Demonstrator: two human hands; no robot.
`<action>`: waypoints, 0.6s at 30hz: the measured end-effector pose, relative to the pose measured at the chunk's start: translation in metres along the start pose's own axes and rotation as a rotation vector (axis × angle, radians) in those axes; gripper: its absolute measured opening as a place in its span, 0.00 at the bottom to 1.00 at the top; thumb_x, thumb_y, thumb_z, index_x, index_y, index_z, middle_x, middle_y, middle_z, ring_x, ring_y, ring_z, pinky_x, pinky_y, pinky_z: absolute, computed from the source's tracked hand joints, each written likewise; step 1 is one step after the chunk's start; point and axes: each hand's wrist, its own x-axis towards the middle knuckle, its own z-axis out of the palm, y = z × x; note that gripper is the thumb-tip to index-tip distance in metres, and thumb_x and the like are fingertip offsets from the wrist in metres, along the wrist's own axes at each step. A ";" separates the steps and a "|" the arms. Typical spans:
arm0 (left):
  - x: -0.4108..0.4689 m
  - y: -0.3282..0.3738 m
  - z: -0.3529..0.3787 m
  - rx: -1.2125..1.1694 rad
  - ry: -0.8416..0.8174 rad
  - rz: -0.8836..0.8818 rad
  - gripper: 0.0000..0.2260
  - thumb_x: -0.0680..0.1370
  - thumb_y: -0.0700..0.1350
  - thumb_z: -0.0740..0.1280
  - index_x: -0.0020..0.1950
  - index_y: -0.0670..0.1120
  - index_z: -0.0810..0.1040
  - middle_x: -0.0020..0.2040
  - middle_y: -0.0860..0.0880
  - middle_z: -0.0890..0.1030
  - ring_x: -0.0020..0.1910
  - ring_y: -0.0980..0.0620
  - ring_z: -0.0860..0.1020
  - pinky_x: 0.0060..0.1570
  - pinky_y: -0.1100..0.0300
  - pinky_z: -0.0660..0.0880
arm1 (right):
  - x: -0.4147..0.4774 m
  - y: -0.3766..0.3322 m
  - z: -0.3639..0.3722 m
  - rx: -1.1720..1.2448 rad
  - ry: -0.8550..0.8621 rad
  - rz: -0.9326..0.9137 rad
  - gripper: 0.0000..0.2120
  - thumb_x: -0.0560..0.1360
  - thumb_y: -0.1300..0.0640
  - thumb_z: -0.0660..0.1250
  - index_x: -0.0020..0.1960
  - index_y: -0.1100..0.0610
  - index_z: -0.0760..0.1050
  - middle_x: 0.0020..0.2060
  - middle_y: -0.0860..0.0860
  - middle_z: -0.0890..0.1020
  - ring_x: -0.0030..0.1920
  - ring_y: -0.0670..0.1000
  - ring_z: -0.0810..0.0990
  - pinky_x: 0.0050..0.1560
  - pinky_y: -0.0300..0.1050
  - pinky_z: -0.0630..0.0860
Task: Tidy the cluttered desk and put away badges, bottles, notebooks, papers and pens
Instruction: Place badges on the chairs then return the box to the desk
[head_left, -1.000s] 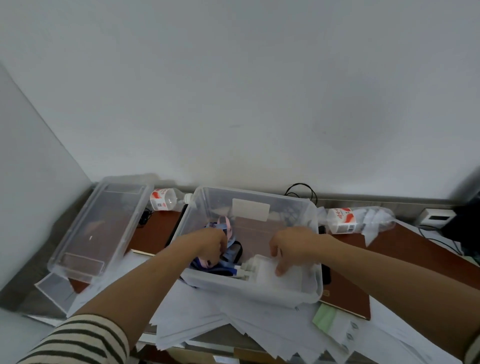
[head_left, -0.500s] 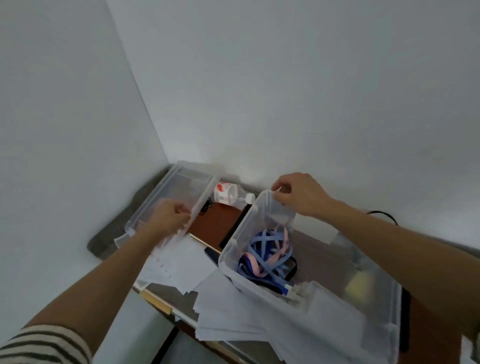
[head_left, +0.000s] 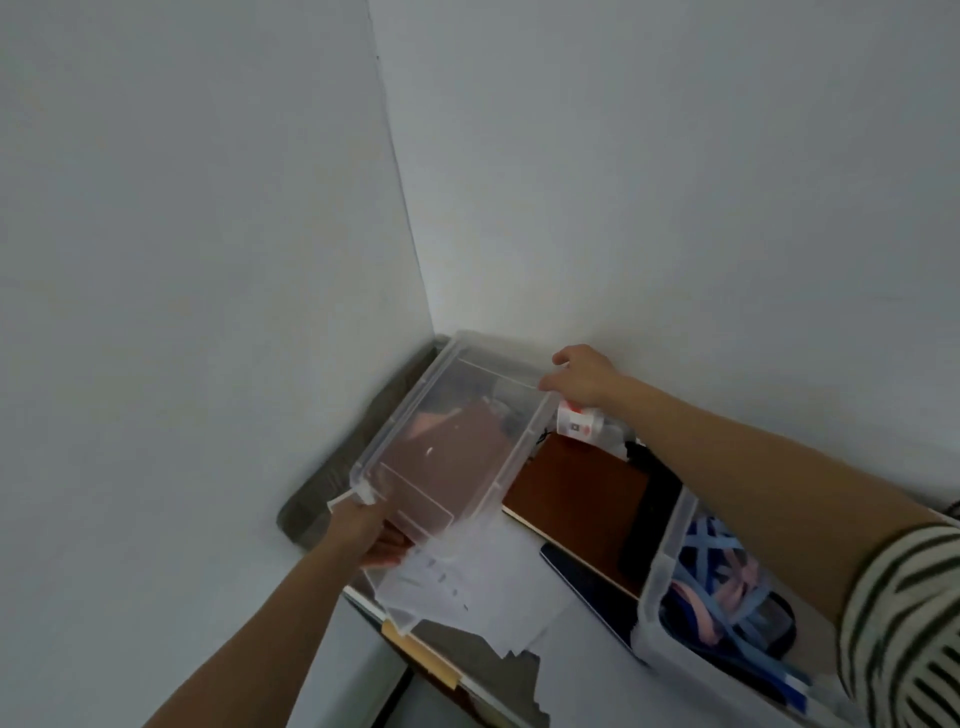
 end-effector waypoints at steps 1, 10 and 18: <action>0.003 0.000 -0.001 -0.023 -0.014 -0.020 0.13 0.78 0.41 0.67 0.45 0.30 0.79 0.39 0.32 0.83 0.35 0.39 0.83 0.37 0.45 0.82 | 0.004 -0.001 0.005 0.027 0.006 0.020 0.30 0.76 0.55 0.70 0.74 0.61 0.65 0.53 0.56 0.76 0.37 0.53 0.77 0.39 0.47 0.76; 0.007 0.000 -0.008 -0.236 -0.009 -0.052 0.08 0.77 0.39 0.68 0.46 0.33 0.76 0.38 0.36 0.80 0.30 0.42 0.81 0.29 0.53 0.81 | -0.007 -0.017 -0.010 0.442 0.112 0.092 0.17 0.75 0.68 0.69 0.63 0.66 0.74 0.46 0.61 0.79 0.35 0.53 0.81 0.24 0.37 0.76; -0.037 0.040 0.008 -0.396 0.129 0.247 0.15 0.76 0.40 0.66 0.61 0.39 0.74 0.54 0.38 0.80 0.50 0.39 0.80 0.46 0.47 0.79 | -0.090 0.006 -0.056 0.737 0.129 0.058 0.20 0.75 0.69 0.66 0.66 0.65 0.71 0.52 0.60 0.78 0.48 0.56 0.80 0.45 0.50 0.84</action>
